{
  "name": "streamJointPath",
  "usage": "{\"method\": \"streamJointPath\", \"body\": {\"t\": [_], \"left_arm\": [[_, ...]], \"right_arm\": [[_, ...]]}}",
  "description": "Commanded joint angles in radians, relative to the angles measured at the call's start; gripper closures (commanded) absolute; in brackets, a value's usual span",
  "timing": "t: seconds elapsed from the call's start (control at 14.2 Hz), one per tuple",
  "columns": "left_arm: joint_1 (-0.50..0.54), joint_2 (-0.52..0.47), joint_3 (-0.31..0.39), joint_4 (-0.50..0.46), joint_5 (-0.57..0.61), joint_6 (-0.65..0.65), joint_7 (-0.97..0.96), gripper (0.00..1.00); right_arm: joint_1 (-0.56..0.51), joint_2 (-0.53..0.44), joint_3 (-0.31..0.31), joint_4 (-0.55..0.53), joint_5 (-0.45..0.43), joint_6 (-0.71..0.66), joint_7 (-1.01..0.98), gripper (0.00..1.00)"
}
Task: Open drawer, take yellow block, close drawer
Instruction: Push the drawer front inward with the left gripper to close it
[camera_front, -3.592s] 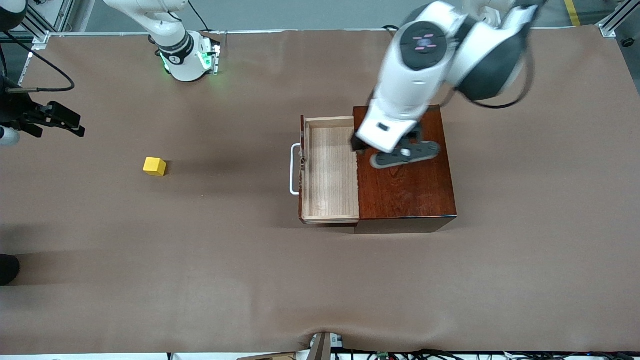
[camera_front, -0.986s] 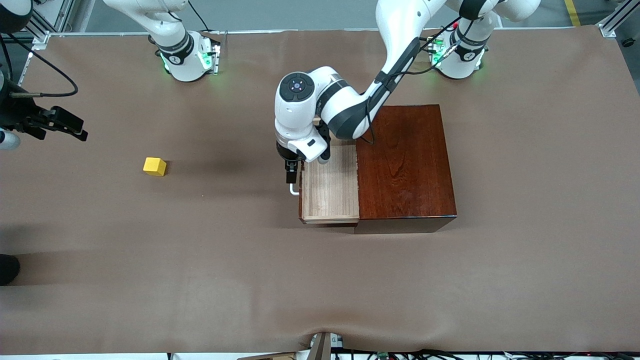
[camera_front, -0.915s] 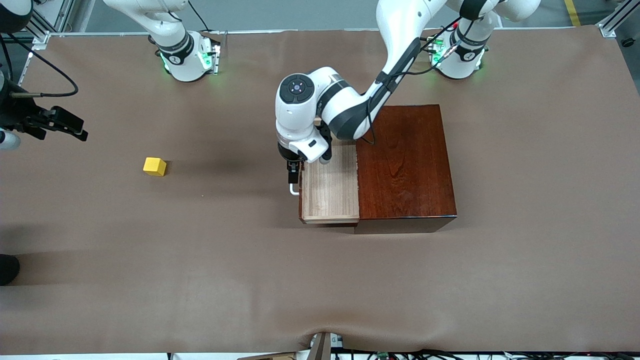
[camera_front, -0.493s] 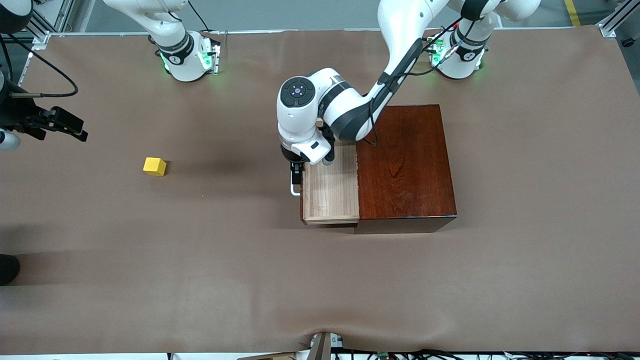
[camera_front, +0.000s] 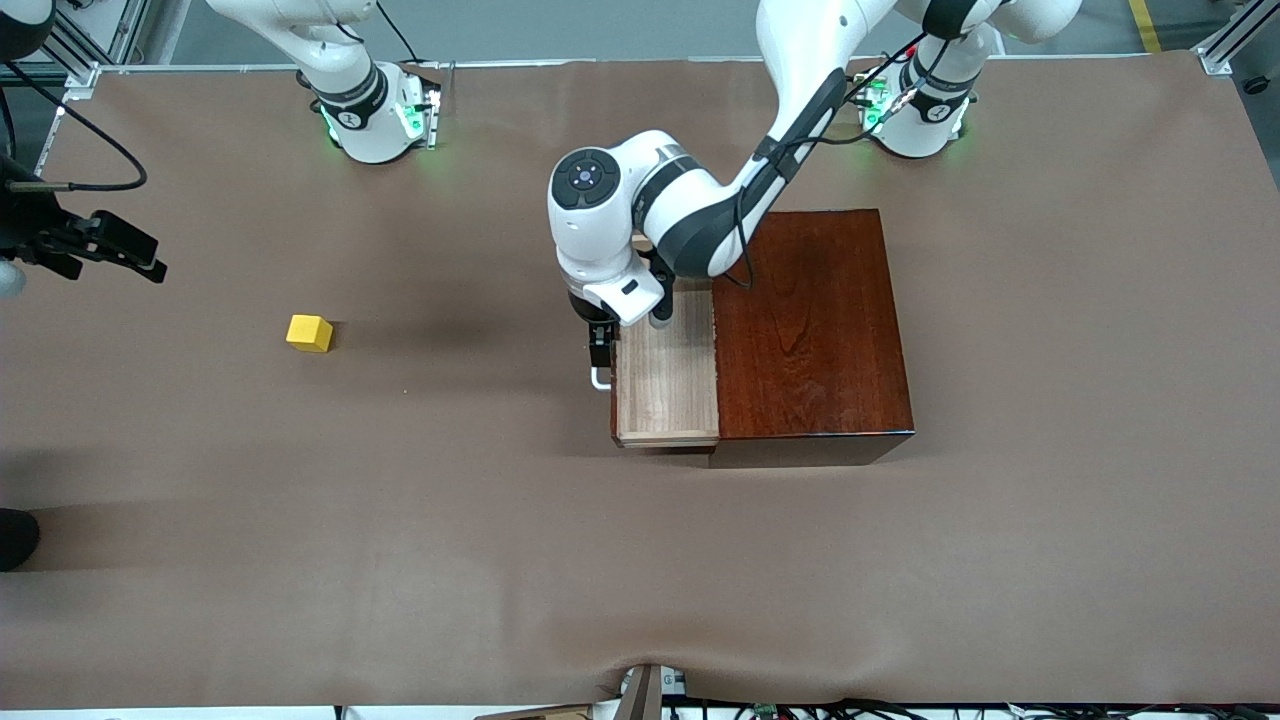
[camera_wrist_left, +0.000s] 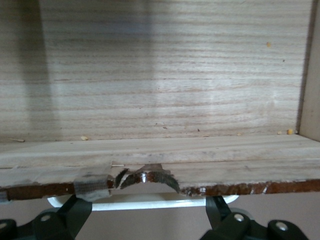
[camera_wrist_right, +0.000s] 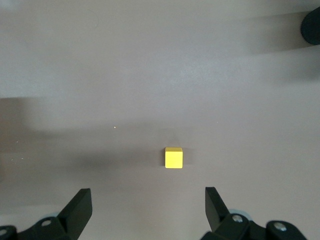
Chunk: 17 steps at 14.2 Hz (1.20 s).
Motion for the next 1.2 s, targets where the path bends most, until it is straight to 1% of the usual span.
{"method": "streamJointPath", "body": {"t": [0.0,0.42,0.63,0.77,0.99,1.13], "left_arm": [[0.007,-0.022,0.008,0.001,0.067,-0.077,0.007,0.00],[0.012,-0.022,0.010,0.000,0.111,-0.163,0.004,0.00],[0.013,-0.021,0.031,-0.008,0.114,-0.198,0.006,0.00],[0.013,-0.021,0.038,-0.006,0.149,-0.226,0.006,0.00],[0.015,-0.019,0.039,-0.008,0.162,-0.295,0.009,0.00],[0.016,-0.015,0.038,-0.008,0.192,-0.331,0.006,0.00]], "right_arm": [[0.004,0.007,0.001,0.022,-0.019,-0.017,0.005,0.00],[0.002,0.007,0.001,0.022,-0.017,-0.018,0.006,0.00],[0.004,0.007,0.001,0.021,-0.019,-0.020,0.006,0.00],[0.002,0.007,0.001,0.021,-0.017,-0.020,0.006,0.00],[0.004,0.007,0.001,0.022,-0.017,-0.018,0.006,0.00],[0.004,0.007,0.001,0.021,-0.017,-0.020,0.006,0.00]]}}
